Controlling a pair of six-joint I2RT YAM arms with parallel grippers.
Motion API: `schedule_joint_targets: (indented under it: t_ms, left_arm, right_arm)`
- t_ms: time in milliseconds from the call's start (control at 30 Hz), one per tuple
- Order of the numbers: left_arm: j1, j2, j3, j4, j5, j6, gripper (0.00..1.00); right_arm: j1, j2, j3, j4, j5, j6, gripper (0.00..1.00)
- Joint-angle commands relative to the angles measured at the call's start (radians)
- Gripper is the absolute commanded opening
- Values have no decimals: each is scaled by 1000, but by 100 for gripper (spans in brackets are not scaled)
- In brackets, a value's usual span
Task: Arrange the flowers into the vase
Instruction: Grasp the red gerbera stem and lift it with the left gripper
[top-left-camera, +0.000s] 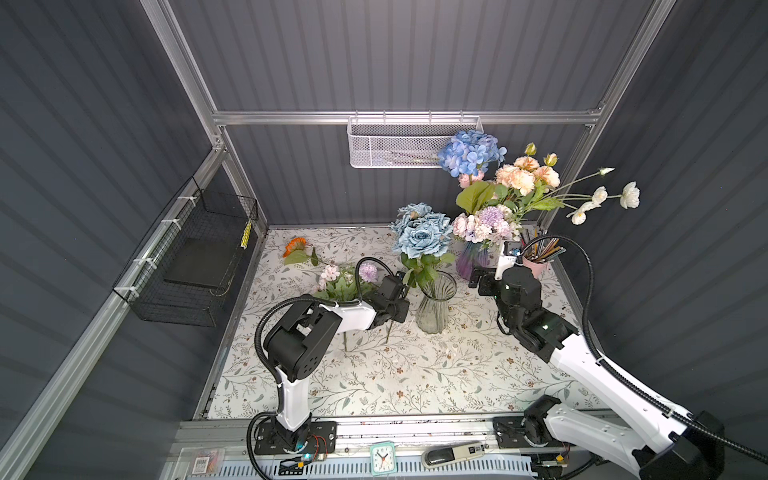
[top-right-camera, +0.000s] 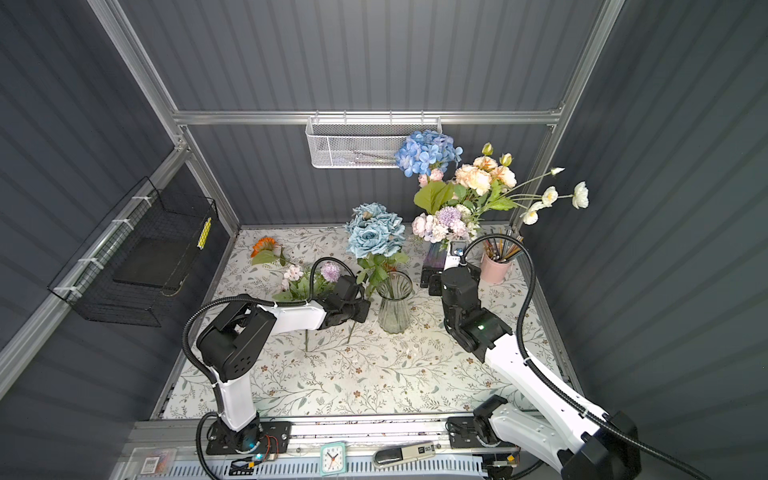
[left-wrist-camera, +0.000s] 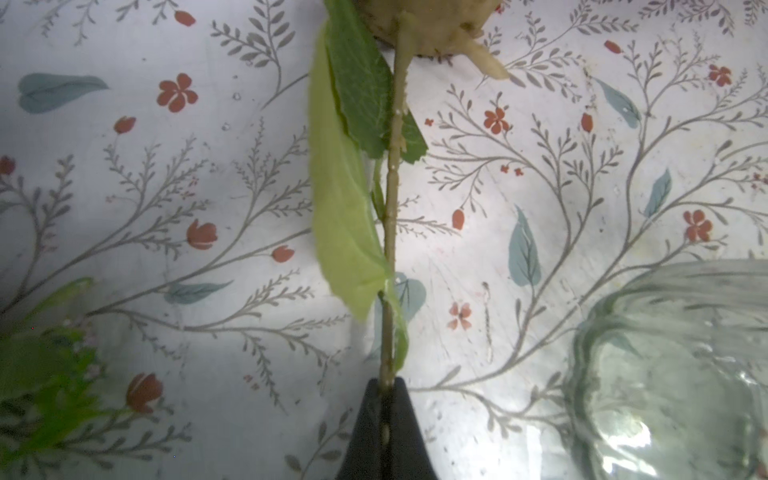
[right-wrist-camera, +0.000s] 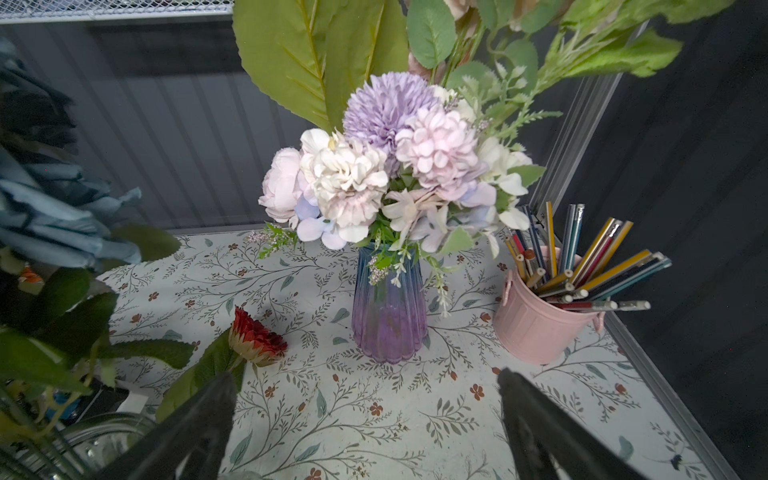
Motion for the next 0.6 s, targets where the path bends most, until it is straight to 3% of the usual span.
schedule_joint_targets:
  t_ms: [0,200,367,567]
  left_arm:
    - [-4,-105,-31,14,6,-77,0]
    - [10,-282,-80,54,-59,-171,0]
    - [75,-403,-70,-6,-116,-293,0]
    - [138,-601,-103,-21,-226,-319,0]
  right_arm:
    - [-6,-16,3,22,-3,15,99]
    - [-6,-37,20,37,-50,34,99]
    - [-6,-64,26,73,-92,58,99]
    - [-6,-87,29,145,-193,68,99]
